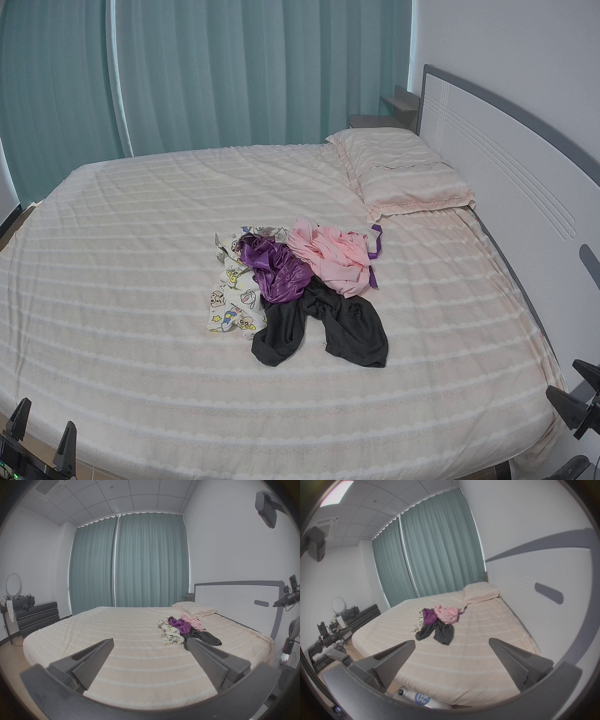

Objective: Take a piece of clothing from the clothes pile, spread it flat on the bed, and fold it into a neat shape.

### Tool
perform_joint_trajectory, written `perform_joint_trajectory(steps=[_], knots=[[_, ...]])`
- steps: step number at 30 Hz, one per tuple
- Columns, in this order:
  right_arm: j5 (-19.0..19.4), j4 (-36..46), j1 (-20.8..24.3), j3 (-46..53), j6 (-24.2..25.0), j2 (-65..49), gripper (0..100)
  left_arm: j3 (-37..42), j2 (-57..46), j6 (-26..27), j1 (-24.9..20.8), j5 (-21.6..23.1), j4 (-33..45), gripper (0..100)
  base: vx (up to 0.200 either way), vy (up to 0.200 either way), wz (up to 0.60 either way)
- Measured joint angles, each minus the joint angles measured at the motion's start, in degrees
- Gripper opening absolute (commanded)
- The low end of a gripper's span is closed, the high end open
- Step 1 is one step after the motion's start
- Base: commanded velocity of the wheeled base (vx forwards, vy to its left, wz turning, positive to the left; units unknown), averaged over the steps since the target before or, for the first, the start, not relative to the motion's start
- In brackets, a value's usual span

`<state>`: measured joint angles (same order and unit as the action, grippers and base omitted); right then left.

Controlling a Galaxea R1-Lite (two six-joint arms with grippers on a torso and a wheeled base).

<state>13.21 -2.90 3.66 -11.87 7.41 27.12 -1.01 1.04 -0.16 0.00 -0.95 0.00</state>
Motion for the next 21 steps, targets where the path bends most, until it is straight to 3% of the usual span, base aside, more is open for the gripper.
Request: perform_joint_trajectory(steps=[10, 21], knots=[[2.96, -15.15, 3.67, -2.68, 3.32, 27.55, 100, 0.0, 0.0, 0.02, 0.02, 0.0, 0.0, 100, 0.0, 0.0, 0.0], [1.15, -33.26, 9.16, -8.63, 12.35, 59.53, 100, 0.0, 0.0, 0.02, 0.0, 0.0, 0.02, 100, 0.0, 0.0, 0.0]])
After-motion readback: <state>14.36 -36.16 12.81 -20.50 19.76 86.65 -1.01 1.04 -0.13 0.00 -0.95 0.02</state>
